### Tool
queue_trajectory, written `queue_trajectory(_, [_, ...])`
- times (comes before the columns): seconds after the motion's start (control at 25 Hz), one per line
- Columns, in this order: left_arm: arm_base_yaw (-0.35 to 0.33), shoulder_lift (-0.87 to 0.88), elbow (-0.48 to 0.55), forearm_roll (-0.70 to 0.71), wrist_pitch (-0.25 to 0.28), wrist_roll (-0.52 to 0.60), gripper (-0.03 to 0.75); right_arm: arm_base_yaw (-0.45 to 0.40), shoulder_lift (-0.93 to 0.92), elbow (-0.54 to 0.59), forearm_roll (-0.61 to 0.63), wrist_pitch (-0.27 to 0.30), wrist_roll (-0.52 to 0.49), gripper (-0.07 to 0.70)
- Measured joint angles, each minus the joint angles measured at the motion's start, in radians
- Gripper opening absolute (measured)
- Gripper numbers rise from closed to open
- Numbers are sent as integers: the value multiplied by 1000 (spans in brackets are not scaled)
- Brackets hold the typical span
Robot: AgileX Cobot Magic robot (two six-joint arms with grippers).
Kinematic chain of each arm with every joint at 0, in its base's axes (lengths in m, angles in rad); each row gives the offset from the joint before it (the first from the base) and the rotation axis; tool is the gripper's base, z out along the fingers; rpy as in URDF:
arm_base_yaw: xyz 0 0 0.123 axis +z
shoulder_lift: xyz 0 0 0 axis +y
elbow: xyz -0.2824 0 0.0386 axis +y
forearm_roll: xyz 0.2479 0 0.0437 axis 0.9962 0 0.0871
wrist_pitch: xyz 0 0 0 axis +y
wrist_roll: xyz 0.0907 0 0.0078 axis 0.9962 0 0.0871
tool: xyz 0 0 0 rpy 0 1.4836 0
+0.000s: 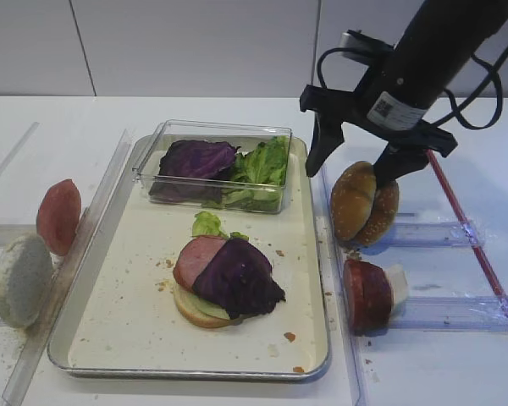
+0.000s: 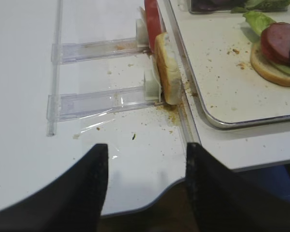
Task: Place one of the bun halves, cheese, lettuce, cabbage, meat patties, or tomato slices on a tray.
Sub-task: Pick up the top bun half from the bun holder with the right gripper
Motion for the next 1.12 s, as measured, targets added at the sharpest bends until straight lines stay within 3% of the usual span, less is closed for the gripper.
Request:
queue_trajectory(0.64, [0,0,0,0,0,0,350,0,69,-4,48,12,0,547])
queue_trajectory(1.12, [0,0,0,0,0,0,350,0,71,-4,36,21,0,266])
